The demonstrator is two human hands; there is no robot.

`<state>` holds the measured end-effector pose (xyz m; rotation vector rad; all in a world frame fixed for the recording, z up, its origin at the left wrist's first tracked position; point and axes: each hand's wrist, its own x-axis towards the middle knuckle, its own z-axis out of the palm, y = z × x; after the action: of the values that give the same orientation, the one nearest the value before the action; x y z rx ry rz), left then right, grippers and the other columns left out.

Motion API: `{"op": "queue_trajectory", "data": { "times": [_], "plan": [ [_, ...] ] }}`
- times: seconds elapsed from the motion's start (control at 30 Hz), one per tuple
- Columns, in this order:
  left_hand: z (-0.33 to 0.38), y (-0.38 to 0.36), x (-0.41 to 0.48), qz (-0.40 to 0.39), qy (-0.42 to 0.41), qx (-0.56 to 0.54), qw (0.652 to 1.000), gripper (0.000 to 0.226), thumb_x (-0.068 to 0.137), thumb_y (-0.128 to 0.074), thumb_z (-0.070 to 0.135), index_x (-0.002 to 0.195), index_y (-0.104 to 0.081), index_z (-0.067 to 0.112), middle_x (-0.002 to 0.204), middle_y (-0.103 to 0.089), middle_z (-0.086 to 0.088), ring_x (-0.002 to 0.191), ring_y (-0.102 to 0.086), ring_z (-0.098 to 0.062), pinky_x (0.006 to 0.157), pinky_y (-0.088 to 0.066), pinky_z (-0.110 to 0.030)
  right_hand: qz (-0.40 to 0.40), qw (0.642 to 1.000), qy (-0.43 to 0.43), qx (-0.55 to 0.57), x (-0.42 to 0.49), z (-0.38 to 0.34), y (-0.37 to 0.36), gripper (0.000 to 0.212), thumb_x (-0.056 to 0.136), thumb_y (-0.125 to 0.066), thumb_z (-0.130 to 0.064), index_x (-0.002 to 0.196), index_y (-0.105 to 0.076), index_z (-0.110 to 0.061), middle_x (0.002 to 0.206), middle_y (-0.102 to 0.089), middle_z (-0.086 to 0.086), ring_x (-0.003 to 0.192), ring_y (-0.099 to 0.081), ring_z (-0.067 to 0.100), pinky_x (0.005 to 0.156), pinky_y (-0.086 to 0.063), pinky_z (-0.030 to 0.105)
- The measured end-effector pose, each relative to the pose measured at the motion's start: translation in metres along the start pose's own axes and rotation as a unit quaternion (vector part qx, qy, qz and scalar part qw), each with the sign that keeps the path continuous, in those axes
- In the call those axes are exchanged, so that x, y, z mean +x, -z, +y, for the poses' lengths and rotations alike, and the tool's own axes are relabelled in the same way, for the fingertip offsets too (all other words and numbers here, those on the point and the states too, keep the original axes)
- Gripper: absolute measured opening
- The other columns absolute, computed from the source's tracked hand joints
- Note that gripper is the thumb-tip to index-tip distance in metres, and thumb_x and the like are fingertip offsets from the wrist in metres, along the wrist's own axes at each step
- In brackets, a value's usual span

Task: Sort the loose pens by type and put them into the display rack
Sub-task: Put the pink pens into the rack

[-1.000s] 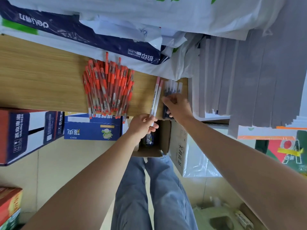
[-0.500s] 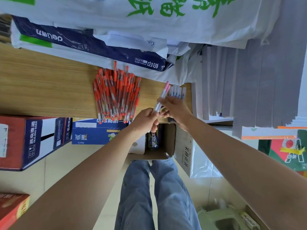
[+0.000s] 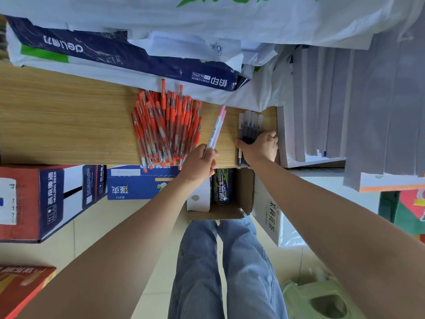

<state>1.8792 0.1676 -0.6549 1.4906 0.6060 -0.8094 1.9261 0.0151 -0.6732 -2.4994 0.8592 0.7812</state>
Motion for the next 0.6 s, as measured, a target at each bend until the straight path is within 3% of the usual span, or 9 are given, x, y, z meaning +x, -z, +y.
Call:
{"op": "queue_trajectory", "data": {
  "times": [0.2, 0.47, 0.6],
  "plan": [
    [-0.0014, 0.0009, 0.0027, -0.001, 0.012, -0.016, 1.000, 0.022, 0.104, -0.034, 0.014, 0.091, -0.051, 0.008, 0.069, -0.047, -0.007, 0.055, -0.043, -0.013, 0.043, -0.037, -0.013, 0.004, 1.000, 0.028, -0.004, -0.0011, 0.0011, -0.0031, 0.065, 0.081, -0.072, -0.042, 0.121, -0.045, 0.001, 0.122, -0.054, 0.016, 0.113, -0.053, 0.031, 0.088, -0.043, 0.035],
    [0.0024, 0.0026, 0.0012, -0.008, 0.016, -0.019, 1.000, 0.020, 0.104, -0.035, 0.015, 0.096, -0.051, 0.005, 0.069, -0.049, -0.008, 0.054, -0.043, -0.013, 0.043, -0.037, -0.014, 0.031, 0.998, 0.041, 0.021, -0.0028, 0.0018, -0.0023, 0.054, 0.077, -0.077, -0.034, 0.110, -0.049, -0.001, 0.108, -0.060, 0.014, 0.101, -0.058, 0.029, 0.078, -0.044, 0.033],
    [0.0019, 0.0036, 0.0005, -0.011, 0.022, -0.018, 1.000, 0.021, 0.103, -0.036, 0.016, 0.100, -0.052, 0.004, 0.070, -0.050, -0.008, 0.055, -0.045, -0.012, 0.044, -0.039, -0.015, 0.012, 0.998, 0.063, 0.017, -0.0030, 0.0011, -0.0064, 0.036, 0.082, -0.070, -0.028, 0.102, -0.056, -0.001, 0.100, -0.062, 0.013, 0.093, -0.057, 0.028, 0.070, -0.036, 0.028]
  ]
}}
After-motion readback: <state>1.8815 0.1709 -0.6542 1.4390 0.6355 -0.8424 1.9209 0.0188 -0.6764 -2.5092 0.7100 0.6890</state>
